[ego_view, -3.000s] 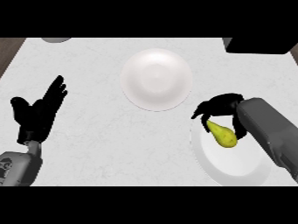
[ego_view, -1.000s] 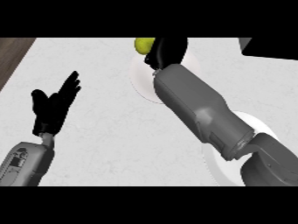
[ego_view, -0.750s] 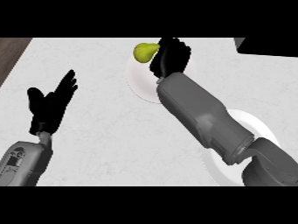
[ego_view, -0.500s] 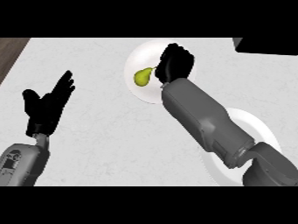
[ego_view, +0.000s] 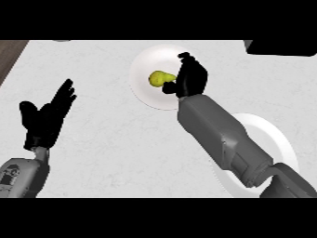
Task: Pick the pear from the plate and place it in the plate
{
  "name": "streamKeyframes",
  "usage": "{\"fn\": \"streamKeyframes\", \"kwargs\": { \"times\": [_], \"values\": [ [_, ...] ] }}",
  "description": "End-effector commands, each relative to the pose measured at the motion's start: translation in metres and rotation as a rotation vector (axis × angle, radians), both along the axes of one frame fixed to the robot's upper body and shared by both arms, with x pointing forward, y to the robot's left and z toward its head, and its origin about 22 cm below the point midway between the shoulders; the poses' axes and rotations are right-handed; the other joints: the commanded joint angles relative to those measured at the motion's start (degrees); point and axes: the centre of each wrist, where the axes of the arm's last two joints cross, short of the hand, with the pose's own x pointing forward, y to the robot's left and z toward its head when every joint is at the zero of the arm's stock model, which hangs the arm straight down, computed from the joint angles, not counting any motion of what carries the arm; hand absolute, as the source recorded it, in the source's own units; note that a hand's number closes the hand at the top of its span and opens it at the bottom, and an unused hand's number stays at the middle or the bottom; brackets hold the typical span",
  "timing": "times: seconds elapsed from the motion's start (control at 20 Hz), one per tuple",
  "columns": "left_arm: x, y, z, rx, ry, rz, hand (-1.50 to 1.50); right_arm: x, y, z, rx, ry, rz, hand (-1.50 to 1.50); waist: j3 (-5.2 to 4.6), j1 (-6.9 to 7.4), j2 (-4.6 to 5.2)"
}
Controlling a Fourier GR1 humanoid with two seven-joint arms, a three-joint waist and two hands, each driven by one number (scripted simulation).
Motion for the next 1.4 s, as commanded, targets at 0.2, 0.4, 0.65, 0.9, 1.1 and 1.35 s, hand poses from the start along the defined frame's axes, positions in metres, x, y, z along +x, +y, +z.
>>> {"fn": "streamKeyframes", "kwargs": {
  "times": [0.2, 0.4, 0.65, 0.9, 1.1, 1.35],
  "values": [
    [-0.004, 0.006, 0.000, -0.004, 0.004, 0.010, 0.00, -0.003, 0.026, 0.037, 0.082, -0.371, 0.202, -1.50, 0.05, -0.43, -0.36],
    [-0.005, 0.009, 0.004, -0.008, 0.007, 0.010, 0.00, -0.013, 0.028, 0.040, 0.242, -0.438, 0.194, -1.50, 0.04, -0.64, -0.33],
    [-0.009, 0.007, 0.002, -0.012, 0.013, 0.023, 0.00, -0.018, 0.031, 0.076, 0.555, -0.330, 0.175, -1.50, 0.06, -1.38, -0.64],
    [-0.006, 0.002, -0.013, -0.012, 0.018, 0.020, 0.00, -0.032, 0.000, 0.039, 0.650, -0.341, 0.230, -1.50, 0.02, -1.91, -0.45],
    [0.001, 0.012, 0.011, -0.002, 0.017, 0.032, 0.00, -0.032, -0.034, 0.012, 0.597, -0.358, 0.268, -1.50, 0.00, -2.42, -0.76],
    [-0.006, 0.009, -0.001, 0.018, 0.016, 0.049, 0.00, -0.039, -0.029, 0.006, 0.590, -0.336, 0.269, -1.50, -0.04, -2.67, -0.96]
  ]
}}
